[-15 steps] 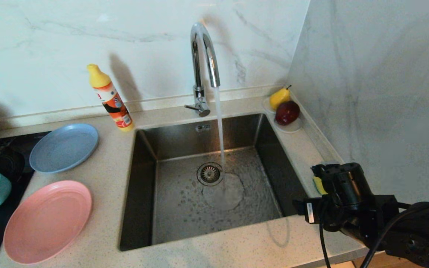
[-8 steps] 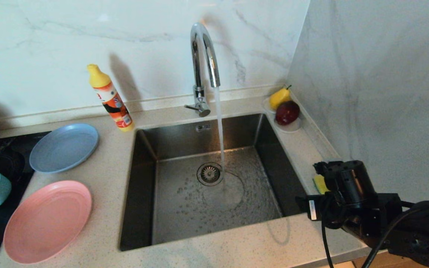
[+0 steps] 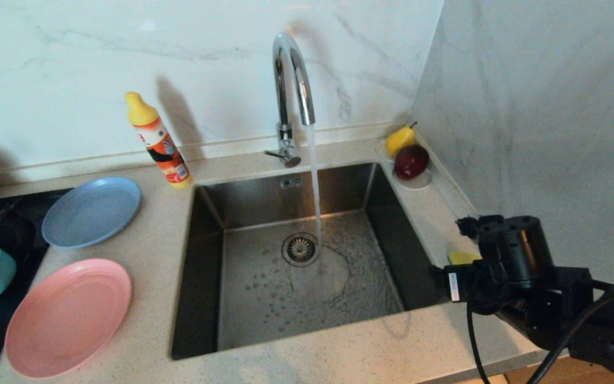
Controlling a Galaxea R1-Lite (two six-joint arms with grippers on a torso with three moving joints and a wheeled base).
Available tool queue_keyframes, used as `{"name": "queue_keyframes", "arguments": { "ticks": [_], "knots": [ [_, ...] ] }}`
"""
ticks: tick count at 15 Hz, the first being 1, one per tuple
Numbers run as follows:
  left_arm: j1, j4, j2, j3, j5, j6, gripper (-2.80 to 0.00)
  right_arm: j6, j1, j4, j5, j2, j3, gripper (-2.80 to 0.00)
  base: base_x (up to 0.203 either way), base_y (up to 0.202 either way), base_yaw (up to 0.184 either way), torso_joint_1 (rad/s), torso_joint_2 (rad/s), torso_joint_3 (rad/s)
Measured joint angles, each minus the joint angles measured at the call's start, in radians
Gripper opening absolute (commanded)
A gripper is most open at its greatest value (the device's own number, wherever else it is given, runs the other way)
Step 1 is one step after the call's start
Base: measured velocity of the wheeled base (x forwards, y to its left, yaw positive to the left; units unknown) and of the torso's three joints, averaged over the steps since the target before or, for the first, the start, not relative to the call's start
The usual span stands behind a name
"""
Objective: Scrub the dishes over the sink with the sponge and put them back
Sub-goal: Turn off the faucet
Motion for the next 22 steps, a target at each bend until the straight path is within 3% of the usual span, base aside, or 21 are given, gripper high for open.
{"name": "queue_keyframes", "arguments": {
  "ticks": [2, 3, 9, 12, 14, 17, 22],
  "knots": [
    [0.000, 0.000, 0.000, 0.000, 0.000, -0.001, -2.80, -0.015, 0.026, 0.000, -0.016, -0.042, -0.006, 0.00, 0.000, 0.000, 0.000, 0.000, 0.00, 0.000],
    [0.000, 0.000, 0.000, 0.000, 0.000, -0.001, -2.80, -0.016, 0.046, 0.001, -0.021, -0.064, -0.004, -2.80, 0.000, 0.000, 0.000, 0.000, 0.00, 0.000],
    [0.000, 0.000, 0.000, 0.000, 0.000, -0.001, -2.80, -0.033, 0.088, 0.004, -0.023, -0.220, -0.006, -2.80, 0.000, 0.000, 0.000, 0.000, 0.00, 0.000],
    [0.000, 0.000, 0.000, 0.000, 0.000, -0.001, -2.80, -0.034, 0.107, 0.002, 0.012, -0.309, 0.003, -2.80, 0.000, 0.000, 0.000, 0.000, 0.00, 0.000],
    [0.000, 0.000, 0.000, 0.000, 0.000, 0.000, -2.80, -0.042, 0.120, 0.001, 0.083, -0.375, 0.011, -2.80, 0.000, 0.000, 0.000, 0.000, 0.00, 0.000],
    [0.000, 0.000, 0.000, 0.000, 0.000, 0.000, -2.80, -0.119, 0.131, 0.000, 0.221, -0.493, 0.042, -2.80, 0.000, 0.000, 0.000, 0.000, 0.00, 0.000],
    [0.000, 0.000, 0.000, 0.000, 0.000, -0.001, -2.80, -0.185, 0.082, 0.006, 0.559, -0.706, 0.159, -2.80, 0.000, 0.000, 0.000, 0.000, 0.00, 0.000]
  ]
}}
